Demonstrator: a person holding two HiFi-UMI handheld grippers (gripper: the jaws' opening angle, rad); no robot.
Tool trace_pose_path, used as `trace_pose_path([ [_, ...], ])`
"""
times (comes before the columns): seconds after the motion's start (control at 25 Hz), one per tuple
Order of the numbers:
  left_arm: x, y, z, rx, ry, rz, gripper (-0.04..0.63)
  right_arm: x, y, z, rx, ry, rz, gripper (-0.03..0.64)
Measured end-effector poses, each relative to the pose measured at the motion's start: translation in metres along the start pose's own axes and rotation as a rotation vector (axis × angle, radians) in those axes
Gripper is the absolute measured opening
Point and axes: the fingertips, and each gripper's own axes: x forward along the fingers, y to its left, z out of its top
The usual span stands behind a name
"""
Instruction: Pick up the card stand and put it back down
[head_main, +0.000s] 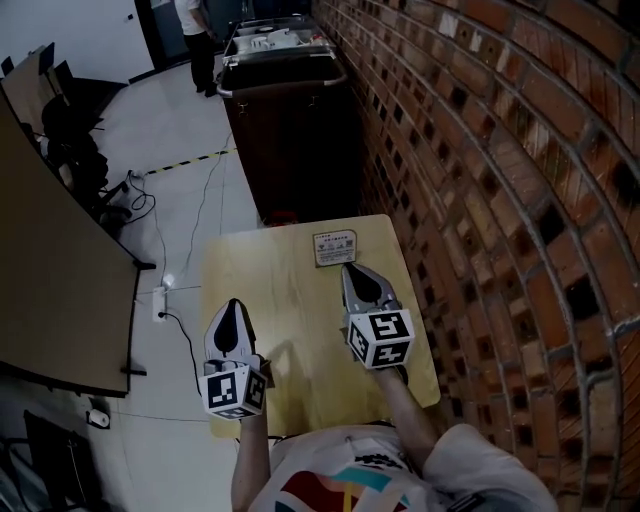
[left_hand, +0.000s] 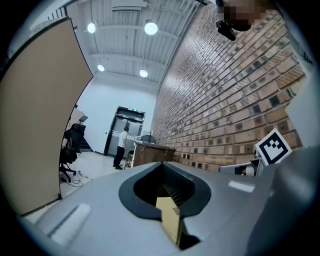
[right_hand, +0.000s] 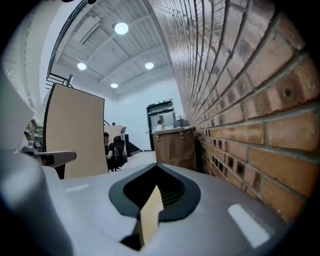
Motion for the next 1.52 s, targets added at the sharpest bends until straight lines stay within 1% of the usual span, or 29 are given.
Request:
trace_pose_path([
  [0.16,-0.003,-0.006,0.006,0.018,-0.018,-0.018,0.005,-0.02,0.002,0.01,0.038,-0.057,0.001,0.0],
  [0.32,-0.005,-0.012,0.014,0.026,-0.023,-0.021,0.005,-0.028,0.012,0.016,0.015,-0.08,0.021,0.0],
  [0.48,-0.005,-0.016,0.016,0.029,-0.035,-0.034,0.005,-0.032,0.018,0.017,0.05,-0.088,0.053,0.0],
  [0.6,-0.004,-0.016,0.014,0.025,-0.039,-0.038,0.005,-0.035,0.021,0.017,0.046,-0.091,0.061,0.0],
  [0.72,-0.005,-0.018,0.016,0.015,-0.024,-0.03,0.005,-0.039,0.023,0.013,0.022,-0.077,0.055,0.0],
  [0.84,-0.003,-0.02,0.013,0.017,-0.032,-0.043,0.005,-0.04,0.02,0.01,-0.017,-0.062,0.029,0.0],
  [1.2,-0.001,-0.016,0.01,0.013,-0.019,-0.034,0.005,-0.037,0.02,0.013,-0.012,-0.072,0.026,0.0],
  [1.28,-0.001,-0.013,0.01,0.013,-0.022,-0.033,0.005,-0.037,0.023,0.016,-0.049,-0.072,0.022,0.0],
  [1.44,-0.002,-0.012,0.011,0.0,-0.016,-0.026,0.005,-0.036,0.034,0.021,-0.184,-0.066,0.015,0.0],
  [1.52,-0.003,-0.011,0.01,0.001,-0.017,-0.024,0.005,-0.035,0.037,0.021,-0.194,-0.069,0.022,0.0],
])
